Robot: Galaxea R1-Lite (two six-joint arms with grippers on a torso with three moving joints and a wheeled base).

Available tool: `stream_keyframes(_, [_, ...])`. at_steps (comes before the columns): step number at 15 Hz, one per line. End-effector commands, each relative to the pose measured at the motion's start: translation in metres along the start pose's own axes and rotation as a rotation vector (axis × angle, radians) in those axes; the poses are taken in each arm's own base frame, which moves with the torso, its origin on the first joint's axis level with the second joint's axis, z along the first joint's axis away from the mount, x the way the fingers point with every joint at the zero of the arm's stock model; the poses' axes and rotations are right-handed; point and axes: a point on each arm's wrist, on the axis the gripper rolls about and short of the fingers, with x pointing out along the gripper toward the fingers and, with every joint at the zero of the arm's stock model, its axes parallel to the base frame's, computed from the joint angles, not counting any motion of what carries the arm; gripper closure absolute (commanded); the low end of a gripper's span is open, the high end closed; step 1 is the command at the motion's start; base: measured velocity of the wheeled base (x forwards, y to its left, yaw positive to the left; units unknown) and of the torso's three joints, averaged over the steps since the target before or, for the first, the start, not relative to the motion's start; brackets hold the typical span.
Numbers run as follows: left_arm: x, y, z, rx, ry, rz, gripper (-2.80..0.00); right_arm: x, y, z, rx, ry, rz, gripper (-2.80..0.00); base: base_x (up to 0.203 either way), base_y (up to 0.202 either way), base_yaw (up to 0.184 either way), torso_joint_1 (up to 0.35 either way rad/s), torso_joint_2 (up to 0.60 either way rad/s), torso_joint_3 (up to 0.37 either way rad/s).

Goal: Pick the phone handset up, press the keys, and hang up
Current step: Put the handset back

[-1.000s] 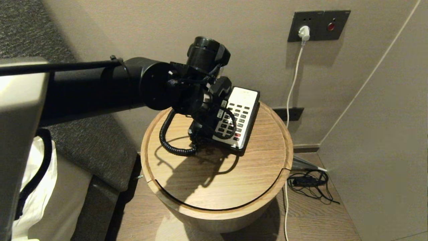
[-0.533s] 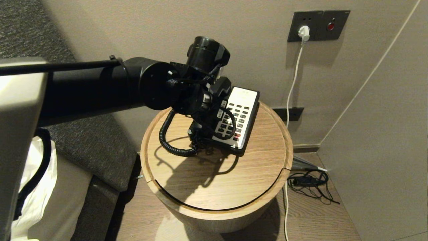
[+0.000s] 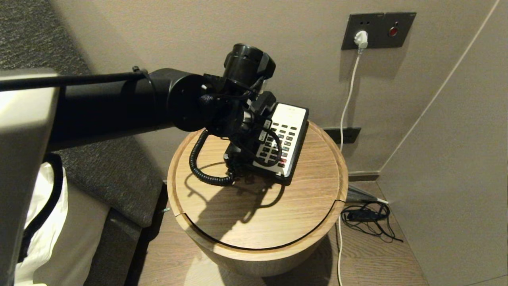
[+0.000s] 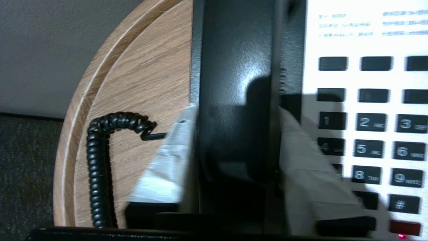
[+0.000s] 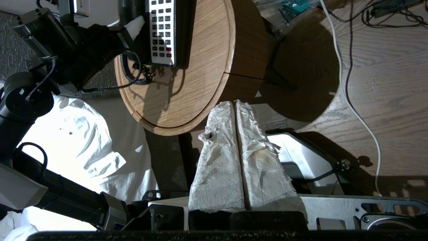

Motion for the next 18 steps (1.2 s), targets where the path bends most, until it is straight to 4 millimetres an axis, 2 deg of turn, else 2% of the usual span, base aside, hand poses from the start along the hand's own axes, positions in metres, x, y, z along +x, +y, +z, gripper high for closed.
stream_keyframes(1, [0.001,-0.001,0.000,-0.001,-0.001,0.001,-2.80,0.001,-0.001,-0.001,0.003,0.008,-0.005,0.00,0.000,0.000,0.000,0.000,0.00,0.000])
stream_keyframes(7, [-0.004,0.002,0.005,-0.015,-0.028,0.002,-2.80,0.002,-0.003,-0.003,0.003,0.024,-0.002,0.00,0.000,0.000,0.000,0.000,0.00,0.000])
stream_keyframes(14, [-0.040,0.020,0.020,-0.051,-0.093,-0.001,-2.80,0.008,-0.008,-0.009,0.003,0.056,-0.026,0.00,0.000,0.000,0.000,0.000,0.00,0.000])
stream_keyframes(15, [-0.048,0.025,0.021,-0.057,-0.100,-0.001,0.00,0.012,-0.009,-0.011,0.003,0.070,-0.036,0.00,0.000,0.000,0.000,0.000,0.00,0.000])
stream_keyframes(18, [-0.077,0.041,0.028,-0.105,-0.137,-0.021,0.00,0.036,-0.005,-0.004,-0.016,0.115,-0.042,0.00,0.000,0.000,0.000,0.000,0.00,0.000])
